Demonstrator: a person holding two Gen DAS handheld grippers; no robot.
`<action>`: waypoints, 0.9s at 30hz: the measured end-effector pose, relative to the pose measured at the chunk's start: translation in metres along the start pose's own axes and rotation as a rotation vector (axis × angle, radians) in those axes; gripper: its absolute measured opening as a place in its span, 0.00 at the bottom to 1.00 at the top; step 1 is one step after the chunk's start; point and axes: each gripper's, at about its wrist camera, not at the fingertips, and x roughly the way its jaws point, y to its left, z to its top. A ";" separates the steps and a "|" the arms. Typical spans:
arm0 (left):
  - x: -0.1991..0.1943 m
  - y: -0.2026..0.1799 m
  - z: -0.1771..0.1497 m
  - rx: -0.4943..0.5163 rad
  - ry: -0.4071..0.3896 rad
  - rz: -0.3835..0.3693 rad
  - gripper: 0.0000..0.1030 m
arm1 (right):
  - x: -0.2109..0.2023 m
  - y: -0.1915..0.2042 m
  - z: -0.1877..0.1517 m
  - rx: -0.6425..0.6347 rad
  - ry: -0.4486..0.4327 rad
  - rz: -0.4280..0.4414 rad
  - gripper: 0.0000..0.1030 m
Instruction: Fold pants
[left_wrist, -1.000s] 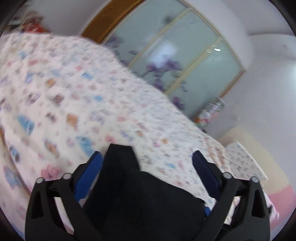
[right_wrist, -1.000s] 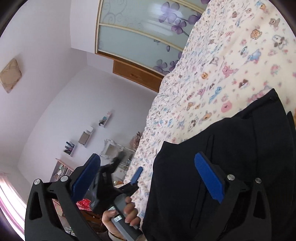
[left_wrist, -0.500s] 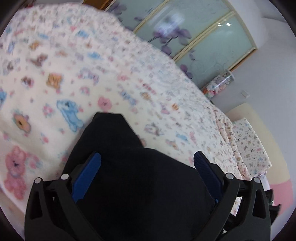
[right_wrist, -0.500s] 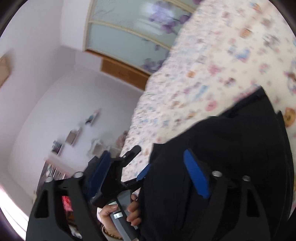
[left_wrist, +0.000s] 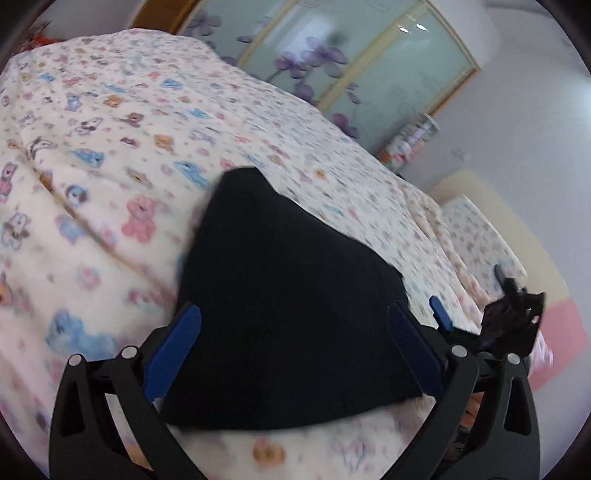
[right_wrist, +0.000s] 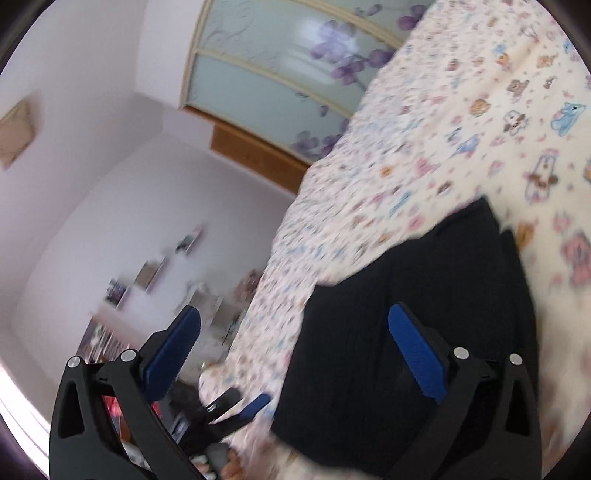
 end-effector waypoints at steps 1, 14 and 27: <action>0.000 -0.003 -0.006 0.016 0.001 -0.018 0.98 | -0.007 0.007 -0.013 -0.015 0.019 -0.001 0.99; 0.000 -0.038 -0.058 0.289 -0.057 0.053 0.98 | -0.045 0.006 -0.077 -0.041 0.018 -0.081 0.99; -0.026 -0.035 -0.086 0.303 -0.125 0.278 0.98 | -0.060 0.031 -0.108 -0.113 -0.071 -0.338 0.99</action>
